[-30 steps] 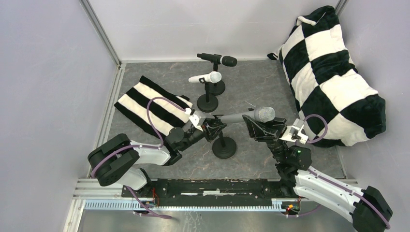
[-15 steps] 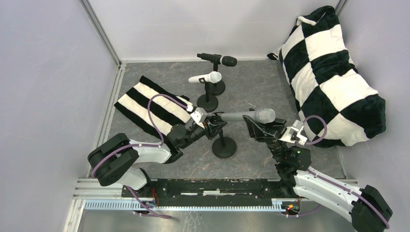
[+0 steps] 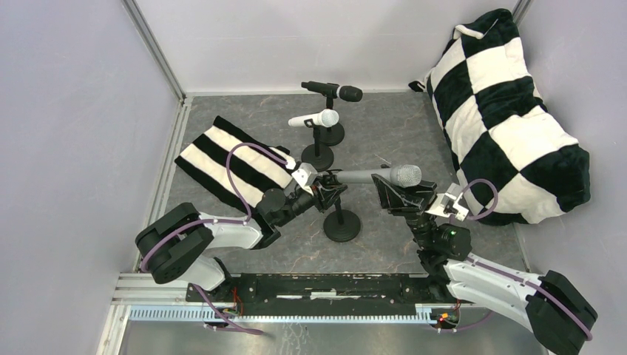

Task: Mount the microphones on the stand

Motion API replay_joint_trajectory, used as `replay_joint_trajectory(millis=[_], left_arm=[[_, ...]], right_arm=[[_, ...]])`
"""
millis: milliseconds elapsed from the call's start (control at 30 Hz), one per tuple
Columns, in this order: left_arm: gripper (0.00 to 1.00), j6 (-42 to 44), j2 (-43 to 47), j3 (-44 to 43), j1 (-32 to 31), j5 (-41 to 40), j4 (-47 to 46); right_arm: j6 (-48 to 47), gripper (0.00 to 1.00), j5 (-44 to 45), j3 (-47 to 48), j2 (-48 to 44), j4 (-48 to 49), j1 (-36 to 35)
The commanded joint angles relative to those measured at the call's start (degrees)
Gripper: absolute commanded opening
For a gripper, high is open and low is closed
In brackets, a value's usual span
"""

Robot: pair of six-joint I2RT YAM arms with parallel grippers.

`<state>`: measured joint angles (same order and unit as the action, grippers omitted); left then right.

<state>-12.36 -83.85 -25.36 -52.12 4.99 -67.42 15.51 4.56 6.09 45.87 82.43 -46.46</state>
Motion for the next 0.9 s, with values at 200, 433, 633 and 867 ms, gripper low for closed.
replay_joint_trajectory(millis=[200,433,633,867], left_arm=[[0.15,1.7,0.0,-4.2,-2.7,10.2,-1.6],[0.15,2.0,-0.3,-4.1,-2.7,10.6,-1.4],[0.15,2.1,0.0,-4.1,-2.7,10.2,-0.9],[0.15,2.7,0.4,-4.1,-2.8,10.3,0.0]], right_arm=[[1.0,0.0,-5.0,-3.5,8.7,-16.8,-0.8],[-0.4,0.0,-4.9,-3.2,10.5,-19.4,-0.8],[-1.7,0.0,-5.1,-2.5,12.5,-20.9,-0.8],[-1.8,0.0,-6.1,-1.2,16.1,-21.7,-0.8]])
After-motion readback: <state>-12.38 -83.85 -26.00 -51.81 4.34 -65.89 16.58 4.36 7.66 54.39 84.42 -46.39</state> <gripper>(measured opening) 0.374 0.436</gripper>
